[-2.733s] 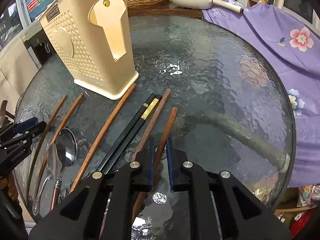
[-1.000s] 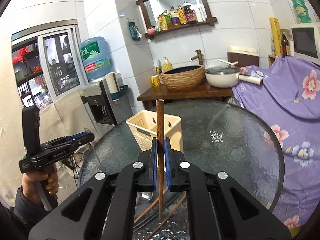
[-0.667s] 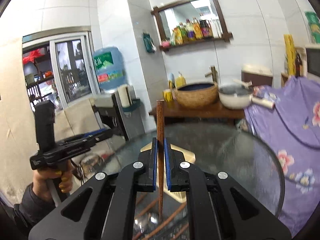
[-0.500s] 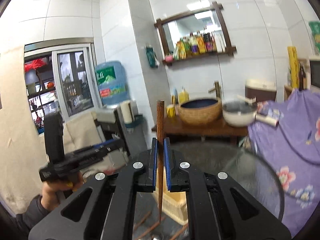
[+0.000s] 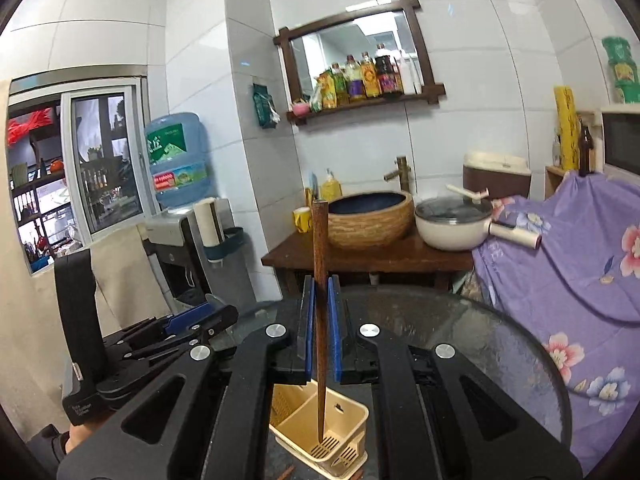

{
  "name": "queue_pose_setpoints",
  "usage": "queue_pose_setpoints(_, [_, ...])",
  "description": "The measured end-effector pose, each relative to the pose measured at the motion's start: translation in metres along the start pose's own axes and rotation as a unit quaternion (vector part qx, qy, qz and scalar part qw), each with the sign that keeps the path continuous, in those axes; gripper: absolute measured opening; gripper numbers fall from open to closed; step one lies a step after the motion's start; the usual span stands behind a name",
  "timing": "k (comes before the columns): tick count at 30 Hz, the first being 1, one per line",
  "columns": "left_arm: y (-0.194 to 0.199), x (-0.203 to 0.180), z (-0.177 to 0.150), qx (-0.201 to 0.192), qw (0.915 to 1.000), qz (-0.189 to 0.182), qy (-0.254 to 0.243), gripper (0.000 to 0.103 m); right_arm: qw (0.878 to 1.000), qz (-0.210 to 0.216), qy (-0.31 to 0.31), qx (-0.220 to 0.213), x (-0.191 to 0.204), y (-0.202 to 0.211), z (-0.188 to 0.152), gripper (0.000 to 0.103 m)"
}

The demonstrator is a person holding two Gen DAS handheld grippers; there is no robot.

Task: Organize utensils
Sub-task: 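Lower the spoon into the cream holder and open the left tool while the right tool drops its chopstick in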

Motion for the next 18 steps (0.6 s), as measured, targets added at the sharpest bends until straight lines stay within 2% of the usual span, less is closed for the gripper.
queue_pose_setpoints(8, [-0.017, 0.0, -0.033, 0.028, 0.9996, 0.003, -0.007, 0.035, 0.999, -0.007, -0.008, 0.033, -0.009, -0.02, -0.04, 0.008])
queue_pose_setpoints(18, [-0.026, -0.007, -0.055, 0.048, 0.9983, 0.007, -0.032, 0.035, 0.999, -0.009, -0.023, 0.042, -0.016, -0.026, -0.054, 0.008])
Point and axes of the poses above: each gripper's, at about its wrist camera, not at the fingertips, and y roughly against the way its jaws point, x to its left, z to its top, the point moved 5 cm from there along -y, roughly the way its jaws point, and after that the axes turned 10 degrees about z, right-handed, at the moved point
